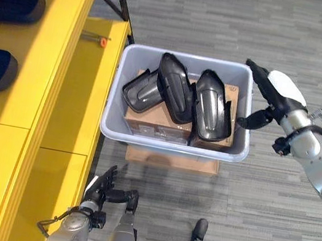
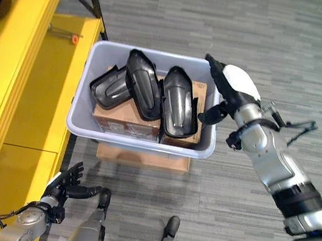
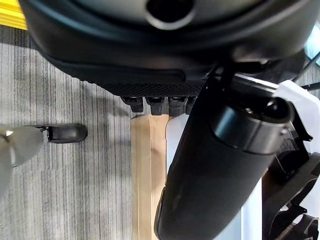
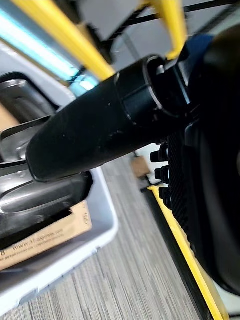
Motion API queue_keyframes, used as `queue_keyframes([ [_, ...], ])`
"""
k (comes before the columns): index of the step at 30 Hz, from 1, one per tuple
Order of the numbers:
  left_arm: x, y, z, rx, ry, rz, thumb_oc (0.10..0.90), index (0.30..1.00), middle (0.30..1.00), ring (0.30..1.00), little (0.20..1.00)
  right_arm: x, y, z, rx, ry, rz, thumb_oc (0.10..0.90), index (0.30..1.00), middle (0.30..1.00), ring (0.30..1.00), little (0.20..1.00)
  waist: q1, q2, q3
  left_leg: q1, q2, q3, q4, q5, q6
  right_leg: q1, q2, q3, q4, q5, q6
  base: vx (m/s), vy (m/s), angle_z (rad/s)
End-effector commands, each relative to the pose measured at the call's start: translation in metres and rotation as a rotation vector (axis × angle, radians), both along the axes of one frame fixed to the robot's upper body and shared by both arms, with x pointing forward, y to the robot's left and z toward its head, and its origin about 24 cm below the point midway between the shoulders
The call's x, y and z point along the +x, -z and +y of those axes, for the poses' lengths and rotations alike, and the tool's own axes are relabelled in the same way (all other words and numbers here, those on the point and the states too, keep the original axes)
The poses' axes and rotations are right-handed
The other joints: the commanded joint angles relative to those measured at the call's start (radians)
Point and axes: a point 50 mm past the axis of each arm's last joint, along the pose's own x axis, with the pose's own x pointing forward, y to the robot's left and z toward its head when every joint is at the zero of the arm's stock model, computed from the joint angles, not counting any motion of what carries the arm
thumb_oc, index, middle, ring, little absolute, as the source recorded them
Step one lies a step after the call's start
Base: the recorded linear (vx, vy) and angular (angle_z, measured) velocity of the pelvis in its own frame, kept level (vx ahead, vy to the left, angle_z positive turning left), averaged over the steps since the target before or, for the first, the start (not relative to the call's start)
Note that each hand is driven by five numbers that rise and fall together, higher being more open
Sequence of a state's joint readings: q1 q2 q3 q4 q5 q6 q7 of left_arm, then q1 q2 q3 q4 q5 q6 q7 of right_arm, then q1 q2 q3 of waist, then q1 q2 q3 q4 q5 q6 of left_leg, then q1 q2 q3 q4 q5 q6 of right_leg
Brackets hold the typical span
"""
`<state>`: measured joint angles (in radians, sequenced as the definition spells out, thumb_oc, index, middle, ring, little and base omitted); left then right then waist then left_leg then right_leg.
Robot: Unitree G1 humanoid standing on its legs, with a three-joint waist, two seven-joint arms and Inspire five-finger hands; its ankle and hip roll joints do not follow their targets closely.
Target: Move parts from the plastic box to the shelf.
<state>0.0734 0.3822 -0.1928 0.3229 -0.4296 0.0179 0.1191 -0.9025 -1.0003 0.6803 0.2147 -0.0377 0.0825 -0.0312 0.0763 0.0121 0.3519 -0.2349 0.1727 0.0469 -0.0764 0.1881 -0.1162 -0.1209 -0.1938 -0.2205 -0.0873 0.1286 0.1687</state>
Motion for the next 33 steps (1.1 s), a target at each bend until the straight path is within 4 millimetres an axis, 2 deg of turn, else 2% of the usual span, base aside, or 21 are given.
queue_keyframes([
  [1, 0.018, -0.034, 0.011, 0.024, -0.007, -0.181, 0.9, 1.0, 1.0, 1.0, 1.0, -0.001, -0.06, 0.008, -0.028, -0.023, -0.197, 0.9, 1.0, 1.0, 1.0, 1.0, 0.002, -0.069, -0.024, 0.039, 0.01, 0.027, 0.038, -0.076, -0.019, 0.046, 0.0, -0.008, 0.017, -0.11, -0.009, 0.0, 0.0, 0.0],
  [2, 0.021, -0.037, 0.012, 0.024, -0.022, -0.197, 0.9, 1.0, 1.0, 1.0, 1.0, 0.0, -0.06, 0.014, -0.072, -0.041, -0.181, 0.9, 1.0, 1.0, 1.0, 1.0, 0.002, -0.073, -0.01, 0.035, 0.013, 0.029, 0.039, -0.074, -0.019, 0.039, 0.002, -0.006, 0.023, -0.112, -0.012, 0.0, 0.0, 0.0],
  [12, 0.025, -0.038, 0.015, 0.026, -0.051, -0.204, 0.9, 1.0, 1.0, 1.0, 1.0, -0.002, -0.062, 0.027, -0.142, -0.076, -0.171, 0.9, 1.0, 1.0, 1.0, 1.0, 0.002, -0.085, 0.022, 0.012, 0.014, 0.031, 0.058, -0.083, -0.014, 0.01, 0.002, 0.003, 0.033, -0.112, -0.017, 0.0, -0.002, -0.01],
  [22, 0.029, -0.041, 0.019, 0.016, -0.097, -0.218, 0.9, 1.0, 1.0, 1.0, 1.0, 0.002, -0.037, 0.026, -0.137, -0.058, -0.114, 0.9, 1.0, 1.0, 1.0, 1.0, 0.005, -0.095, 0.058, -0.002, 0.016, 0.029, 0.073, -0.085, -0.014, 0.005, 0.002, 0.003, 0.029, -0.11, -0.02, 0.0, -0.001, -0.01],
  [28, 0.03, -0.041, 0.018, 0.018, -0.101, -0.218, 0.9, 1.0, 1.0, 1.0, 1.0, 0.005, -0.043, 0.021, -0.181, -0.006, -0.165, 0.9, 1.0, 1.0, 1.0, 1.0, 0.009, -0.093, 0.08, -0.032, 0.011, 0.028, 0.092, -0.09, -0.01, -0.019, -0.002, 0.003, 0.041, -0.11, -0.022, -0.01, 0.001, 0.01],
  [33, 0.03, -0.042, 0.02, 0.002, -0.132, -0.224, 0.9, 1.0, 1.0, 1.0, 1.0, 0.004, -0.046, 0.018, -0.125, 0.004, -0.189, 0.9, 1.0, 1.0, 1.0, 1.0, 0.007, -0.092, 0.096, -0.07, 0.01, 0.022, 0.132, -0.106, -0.002, -0.056, -0.007, 0.01, 0.084, -0.124, -0.029, 0.0, 0.0, 0.0],
])
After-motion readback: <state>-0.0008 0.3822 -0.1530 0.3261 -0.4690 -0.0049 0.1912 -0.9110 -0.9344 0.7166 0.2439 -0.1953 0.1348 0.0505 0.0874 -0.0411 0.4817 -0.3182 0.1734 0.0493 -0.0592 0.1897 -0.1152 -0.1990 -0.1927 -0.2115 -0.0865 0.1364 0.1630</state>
